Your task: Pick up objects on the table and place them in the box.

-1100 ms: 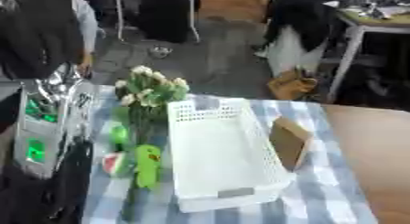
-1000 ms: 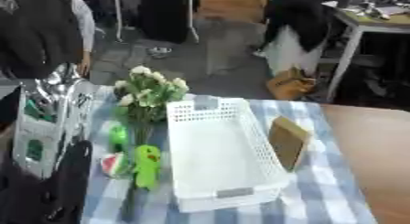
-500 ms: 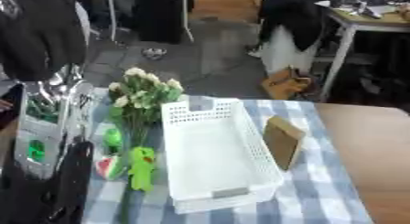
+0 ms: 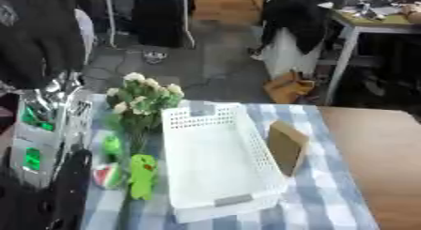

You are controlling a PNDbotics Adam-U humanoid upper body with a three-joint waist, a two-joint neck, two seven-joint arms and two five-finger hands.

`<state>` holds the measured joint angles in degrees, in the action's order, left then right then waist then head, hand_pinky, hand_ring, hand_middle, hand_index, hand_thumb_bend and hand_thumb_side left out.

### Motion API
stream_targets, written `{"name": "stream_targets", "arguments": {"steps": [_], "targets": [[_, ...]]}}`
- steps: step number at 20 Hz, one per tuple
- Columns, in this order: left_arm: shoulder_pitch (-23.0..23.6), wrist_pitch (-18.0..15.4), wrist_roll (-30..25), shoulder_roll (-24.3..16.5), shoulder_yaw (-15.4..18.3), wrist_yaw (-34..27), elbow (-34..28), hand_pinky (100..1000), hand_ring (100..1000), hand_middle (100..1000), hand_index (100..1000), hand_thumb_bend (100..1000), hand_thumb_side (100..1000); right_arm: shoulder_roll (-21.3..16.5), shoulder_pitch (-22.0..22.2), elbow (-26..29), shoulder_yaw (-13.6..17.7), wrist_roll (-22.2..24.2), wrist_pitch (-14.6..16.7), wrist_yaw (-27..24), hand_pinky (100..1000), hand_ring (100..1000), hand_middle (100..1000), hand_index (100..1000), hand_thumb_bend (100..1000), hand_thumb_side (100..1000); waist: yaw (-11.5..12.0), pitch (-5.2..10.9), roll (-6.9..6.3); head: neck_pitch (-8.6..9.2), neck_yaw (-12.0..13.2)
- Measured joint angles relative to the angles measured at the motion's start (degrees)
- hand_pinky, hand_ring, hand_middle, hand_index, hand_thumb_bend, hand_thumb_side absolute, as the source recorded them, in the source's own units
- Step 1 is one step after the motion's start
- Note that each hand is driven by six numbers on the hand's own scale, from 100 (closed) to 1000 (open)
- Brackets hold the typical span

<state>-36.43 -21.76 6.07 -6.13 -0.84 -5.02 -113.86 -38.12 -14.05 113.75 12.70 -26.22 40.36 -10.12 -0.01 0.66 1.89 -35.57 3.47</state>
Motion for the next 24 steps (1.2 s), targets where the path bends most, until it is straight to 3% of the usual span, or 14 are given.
{"name": "stream_targets", "arguments": {"steps": [6,9,10,13,19,24], "targets": [[0.01,-0.09,-0.11,-0.02,0.0,-0.01,0.0,783,976,903,1000,100,889,0.02,-0.02,0.0,0.0,0.02,-0.24,0.38,939,995,989,967,100,1000,0.09,0.0,0.0,0.0,-0.69],[0.01,-0.08,-0.12,-0.02,0.0,-0.02,0.0,783,976,903,1000,100,886,0.01,-0.38,0.0,-0.04,0.86,-2.39,0.84,919,1000,994,981,100,960,0.43,0.0,0.0,0.0,-2.23],[0.02,-0.07,-0.13,-0.02,0.0,-0.03,0.0,783,976,903,1000,100,886,-0.04,-0.7,0.0,-0.1,1.56,-3.91,1.21,919,1000,1000,981,100,1000,0.53,0.07,0.0,0.04,-3.11],[0.08,0.02,-0.24,-0.02,-0.01,-0.06,0.0,783,976,902,1000,100,885,-0.55,-2.62,0.0,-0.66,5.78,-11.03,3.43,913,1000,1000,984,100,1000,1.05,0.52,0.0,0.84,-6.13],[0.19,0.18,-0.61,0.04,-0.06,-0.47,0.0,783,976,902,1000,100,882,-1.43,-6.8,0.0,-2.2,18.05,-24.96,10.77,912,1000,1000,990,100,1000,1.87,0.76,0.0,2.66,-11.68],[0.48,0.29,-0.77,0.06,-0.16,-0.53,0.0,783,976,901,1000,100,879,-1.43,-9.0,0.0,-3.6,25.95,-31.21,15.21,923,1000,1000,992,100,1000,2.18,0.79,0.0,3.61,-13.45]]}}
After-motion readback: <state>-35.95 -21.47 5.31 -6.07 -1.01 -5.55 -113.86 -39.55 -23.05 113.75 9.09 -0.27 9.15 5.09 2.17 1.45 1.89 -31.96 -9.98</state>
